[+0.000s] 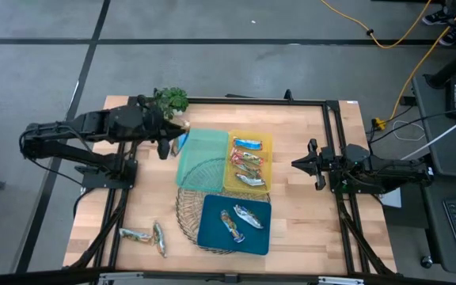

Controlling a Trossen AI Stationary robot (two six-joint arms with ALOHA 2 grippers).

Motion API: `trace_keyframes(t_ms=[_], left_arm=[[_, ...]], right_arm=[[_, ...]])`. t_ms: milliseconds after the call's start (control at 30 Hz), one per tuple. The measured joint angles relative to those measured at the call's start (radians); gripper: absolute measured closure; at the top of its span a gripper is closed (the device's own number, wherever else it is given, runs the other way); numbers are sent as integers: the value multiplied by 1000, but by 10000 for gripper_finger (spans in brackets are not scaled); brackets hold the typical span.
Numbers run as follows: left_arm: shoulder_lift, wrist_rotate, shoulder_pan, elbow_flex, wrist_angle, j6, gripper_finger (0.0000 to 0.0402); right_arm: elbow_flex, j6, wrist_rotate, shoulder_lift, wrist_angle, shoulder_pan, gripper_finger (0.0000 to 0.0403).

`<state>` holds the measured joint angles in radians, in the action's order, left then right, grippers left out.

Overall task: Pick and place Granola Bars by type
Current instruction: Put the yellow granola bar into the green bin

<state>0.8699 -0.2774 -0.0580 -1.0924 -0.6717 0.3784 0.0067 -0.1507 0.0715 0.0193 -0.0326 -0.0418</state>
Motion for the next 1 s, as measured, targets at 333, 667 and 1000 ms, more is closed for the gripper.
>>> trace_keyframes(t_ms=[333, 667, 1000], left_arm=[[-3, 73, 38, 0, 194, -104, 355], [50, 121, 36, -103, 152, -149, 355], [220, 116, -86, -404, -118, -254, 355]], right_arm=[[0, 0, 0, 0, 0, 0, 370], [0, 0, 0, 0, 0, 0, 370], [0, 0, 0, 0, 0, 0, 370]])
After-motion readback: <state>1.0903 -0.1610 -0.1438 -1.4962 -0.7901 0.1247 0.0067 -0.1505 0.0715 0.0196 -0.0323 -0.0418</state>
